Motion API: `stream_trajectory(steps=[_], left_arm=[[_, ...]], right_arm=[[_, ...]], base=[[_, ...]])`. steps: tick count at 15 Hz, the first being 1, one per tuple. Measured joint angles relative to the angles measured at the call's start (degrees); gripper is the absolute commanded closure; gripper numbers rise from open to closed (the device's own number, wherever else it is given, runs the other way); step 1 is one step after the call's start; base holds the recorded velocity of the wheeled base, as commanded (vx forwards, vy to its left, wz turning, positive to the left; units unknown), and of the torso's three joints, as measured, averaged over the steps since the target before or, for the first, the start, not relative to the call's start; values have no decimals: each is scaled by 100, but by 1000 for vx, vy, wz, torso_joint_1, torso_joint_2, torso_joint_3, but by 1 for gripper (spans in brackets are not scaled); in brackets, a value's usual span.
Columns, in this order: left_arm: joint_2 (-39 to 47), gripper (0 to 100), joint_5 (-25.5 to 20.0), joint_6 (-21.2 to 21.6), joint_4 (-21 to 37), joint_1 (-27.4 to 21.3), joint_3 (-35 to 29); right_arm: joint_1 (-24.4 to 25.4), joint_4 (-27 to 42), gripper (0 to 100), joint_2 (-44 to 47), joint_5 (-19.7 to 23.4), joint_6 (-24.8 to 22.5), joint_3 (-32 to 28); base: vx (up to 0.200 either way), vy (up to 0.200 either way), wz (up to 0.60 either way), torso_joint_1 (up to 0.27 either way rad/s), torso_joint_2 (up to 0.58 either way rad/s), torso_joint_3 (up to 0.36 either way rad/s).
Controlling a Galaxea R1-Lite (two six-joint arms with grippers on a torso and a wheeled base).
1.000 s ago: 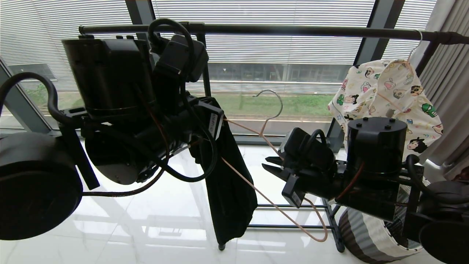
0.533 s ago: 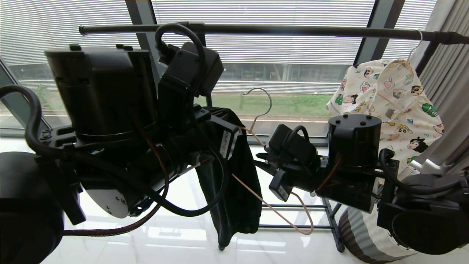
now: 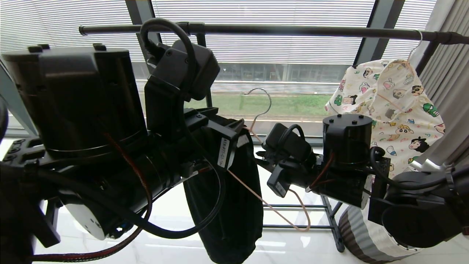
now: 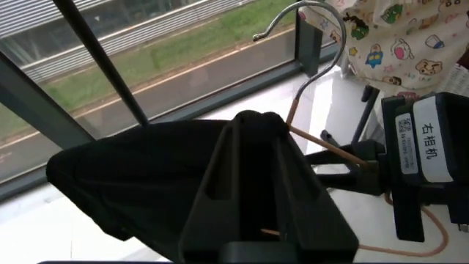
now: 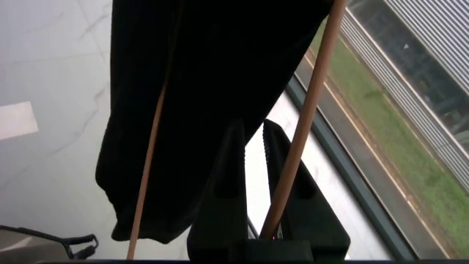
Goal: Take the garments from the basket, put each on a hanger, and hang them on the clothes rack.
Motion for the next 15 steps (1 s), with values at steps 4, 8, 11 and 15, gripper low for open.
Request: stream_trajectory(steps=[4,8,11,15], left_arm=[[-185,0,0,5,0,-61,23],[-636,0,-672,440,0,555,795],[-1092,0,-2756,1762,-4,1836,1473],[-1331,0,-4006,2677,-4,2347,2225]], right_arm=[[-169,-2,100,2,-9,-46,-21],[-423,417,100,-240,167,-430,30],[-491,1798,100,-723,728,-901,56],[-378,2927,100,-1182,1246,-2009,34]], base=[[0,0,0,0,0,0],[0,0,0,0,0,0],[0,0,0,0,0,0],[0,0,0,0,0,0]])
